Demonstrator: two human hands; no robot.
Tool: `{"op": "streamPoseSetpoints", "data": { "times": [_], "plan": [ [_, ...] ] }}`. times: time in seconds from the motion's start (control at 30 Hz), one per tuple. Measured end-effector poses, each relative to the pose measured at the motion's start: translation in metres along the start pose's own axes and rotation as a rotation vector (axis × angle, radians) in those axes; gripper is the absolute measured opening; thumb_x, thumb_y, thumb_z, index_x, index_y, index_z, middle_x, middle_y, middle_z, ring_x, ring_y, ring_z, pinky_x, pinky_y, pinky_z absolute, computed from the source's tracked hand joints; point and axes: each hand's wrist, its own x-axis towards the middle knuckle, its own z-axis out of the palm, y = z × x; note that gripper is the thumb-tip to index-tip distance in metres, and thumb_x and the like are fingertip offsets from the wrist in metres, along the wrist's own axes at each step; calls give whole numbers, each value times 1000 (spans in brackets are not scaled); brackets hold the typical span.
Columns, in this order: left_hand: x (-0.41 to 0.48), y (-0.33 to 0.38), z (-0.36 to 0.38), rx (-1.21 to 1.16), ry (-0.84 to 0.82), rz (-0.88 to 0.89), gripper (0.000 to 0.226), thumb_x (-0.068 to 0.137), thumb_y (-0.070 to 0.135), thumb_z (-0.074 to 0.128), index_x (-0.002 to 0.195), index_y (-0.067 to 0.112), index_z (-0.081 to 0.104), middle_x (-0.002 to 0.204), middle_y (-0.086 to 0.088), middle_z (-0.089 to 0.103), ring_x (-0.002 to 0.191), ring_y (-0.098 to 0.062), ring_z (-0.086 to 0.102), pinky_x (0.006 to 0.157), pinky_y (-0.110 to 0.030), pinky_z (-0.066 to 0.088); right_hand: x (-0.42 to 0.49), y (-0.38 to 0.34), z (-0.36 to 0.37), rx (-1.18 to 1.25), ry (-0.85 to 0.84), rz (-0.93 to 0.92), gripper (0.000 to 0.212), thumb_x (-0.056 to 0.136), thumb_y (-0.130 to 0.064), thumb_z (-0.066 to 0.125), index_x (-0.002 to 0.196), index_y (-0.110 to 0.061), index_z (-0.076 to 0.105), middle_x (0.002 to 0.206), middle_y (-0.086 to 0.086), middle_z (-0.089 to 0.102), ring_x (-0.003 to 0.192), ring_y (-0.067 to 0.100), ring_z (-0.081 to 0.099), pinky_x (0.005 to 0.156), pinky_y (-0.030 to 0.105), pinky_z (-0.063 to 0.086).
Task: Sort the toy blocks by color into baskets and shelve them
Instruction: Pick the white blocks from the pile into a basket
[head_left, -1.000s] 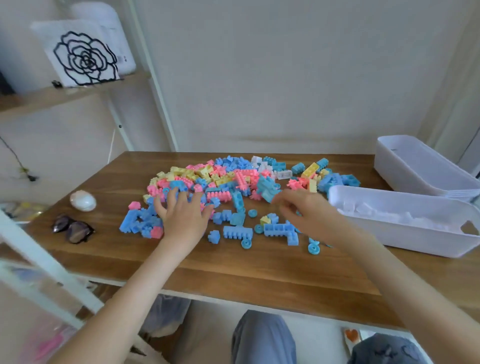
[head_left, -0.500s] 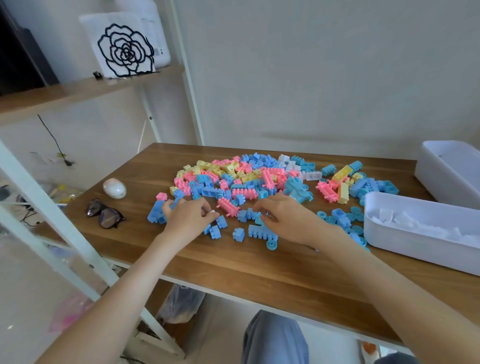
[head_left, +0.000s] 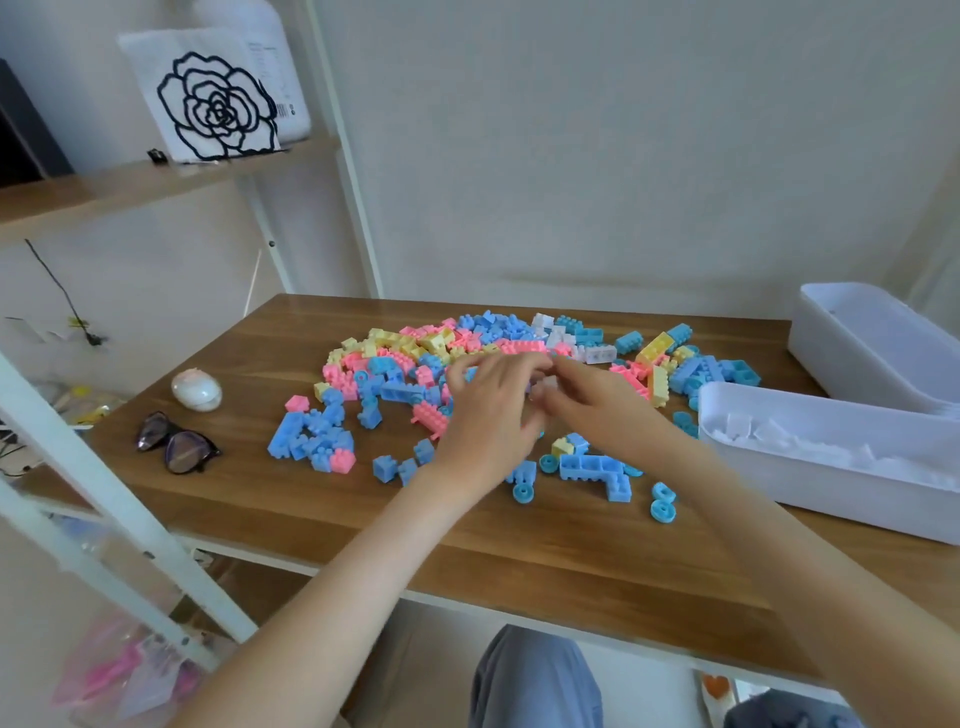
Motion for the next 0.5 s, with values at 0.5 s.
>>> {"op": "streamPoseSetpoints", "data": {
  "times": [0.5],
  "plan": [
    [-2,-30,40,94,-272,-191,26,96,40,47,116,31,60,132,14,51,128,-9,36,99,-30,11,-42,63,-112,-453,-46,372,43,91,-34,57,130,-15,50,122,5,58,99,18,56,83,25,42]
  ]
}}
